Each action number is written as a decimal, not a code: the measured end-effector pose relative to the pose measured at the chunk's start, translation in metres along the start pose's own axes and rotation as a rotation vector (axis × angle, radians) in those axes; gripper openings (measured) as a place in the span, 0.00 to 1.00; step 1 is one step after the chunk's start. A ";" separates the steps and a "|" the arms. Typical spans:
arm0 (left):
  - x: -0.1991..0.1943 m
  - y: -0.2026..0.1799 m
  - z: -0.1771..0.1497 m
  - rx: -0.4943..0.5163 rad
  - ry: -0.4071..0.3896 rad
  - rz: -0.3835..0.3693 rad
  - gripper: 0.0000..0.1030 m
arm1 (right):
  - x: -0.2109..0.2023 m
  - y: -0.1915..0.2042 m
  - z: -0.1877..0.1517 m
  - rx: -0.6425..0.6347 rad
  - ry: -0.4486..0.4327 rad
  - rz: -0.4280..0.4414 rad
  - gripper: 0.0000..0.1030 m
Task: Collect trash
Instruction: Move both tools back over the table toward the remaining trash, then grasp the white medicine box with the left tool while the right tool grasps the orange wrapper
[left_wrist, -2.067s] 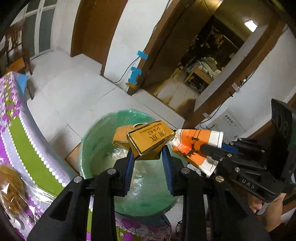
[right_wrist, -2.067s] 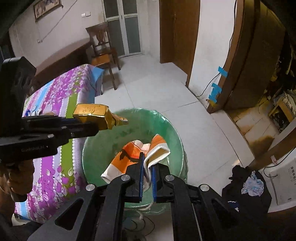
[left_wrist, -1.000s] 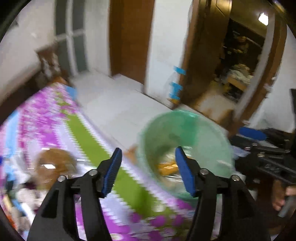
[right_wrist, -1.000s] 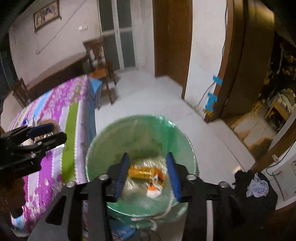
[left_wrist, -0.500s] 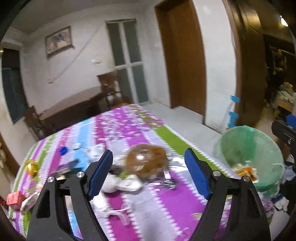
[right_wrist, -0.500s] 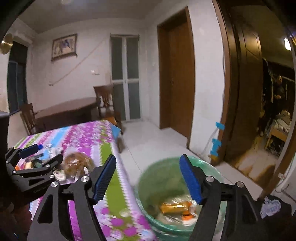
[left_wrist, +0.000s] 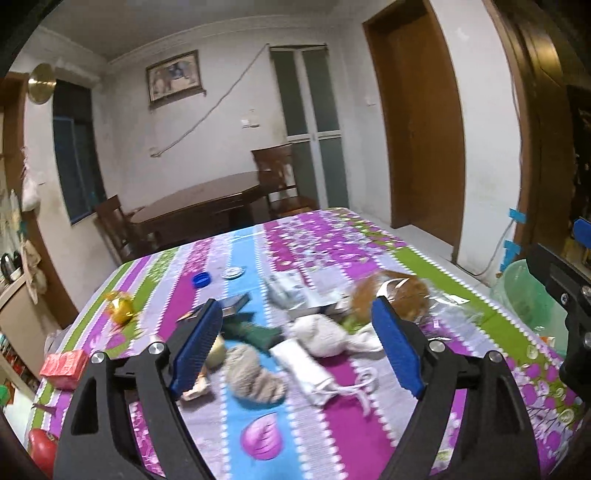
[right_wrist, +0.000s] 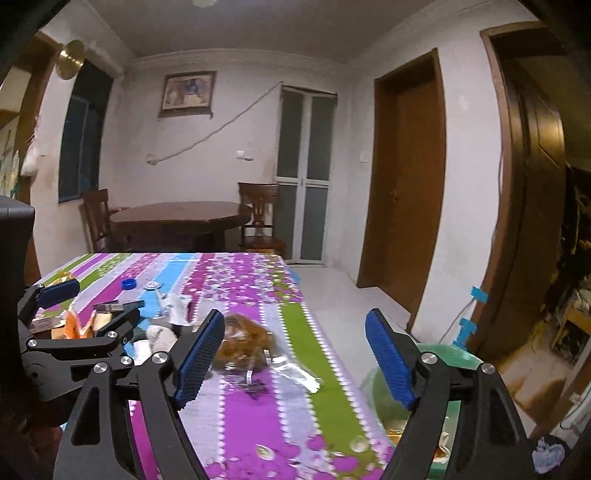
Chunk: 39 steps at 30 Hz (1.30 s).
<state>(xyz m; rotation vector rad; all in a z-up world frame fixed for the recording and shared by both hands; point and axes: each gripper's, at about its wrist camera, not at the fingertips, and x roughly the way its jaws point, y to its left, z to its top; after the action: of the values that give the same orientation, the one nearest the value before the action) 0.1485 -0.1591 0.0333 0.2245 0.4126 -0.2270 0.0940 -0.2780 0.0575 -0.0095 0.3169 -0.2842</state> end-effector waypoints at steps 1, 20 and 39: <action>-0.001 0.004 -0.002 -0.006 0.000 0.008 0.77 | 0.001 0.004 0.001 -0.004 0.001 0.007 0.77; -0.002 0.101 -0.056 -0.149 0.154 0.149 0.80 | 0.012 0.064 -0.018 -0.076 0.065 0.146 0.91; 0.050 0.188 -0.074 0.102 0.480 0.377 0.80 | 0.025 0.094 -0.036 -0.080 0.146 0.291 0.93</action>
<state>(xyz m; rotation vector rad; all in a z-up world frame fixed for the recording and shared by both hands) 0.2146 0.0303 -0.0223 0.4546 0.8233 0.1837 0.1315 -0.1939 0.0105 -0.0214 0.4686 0.0168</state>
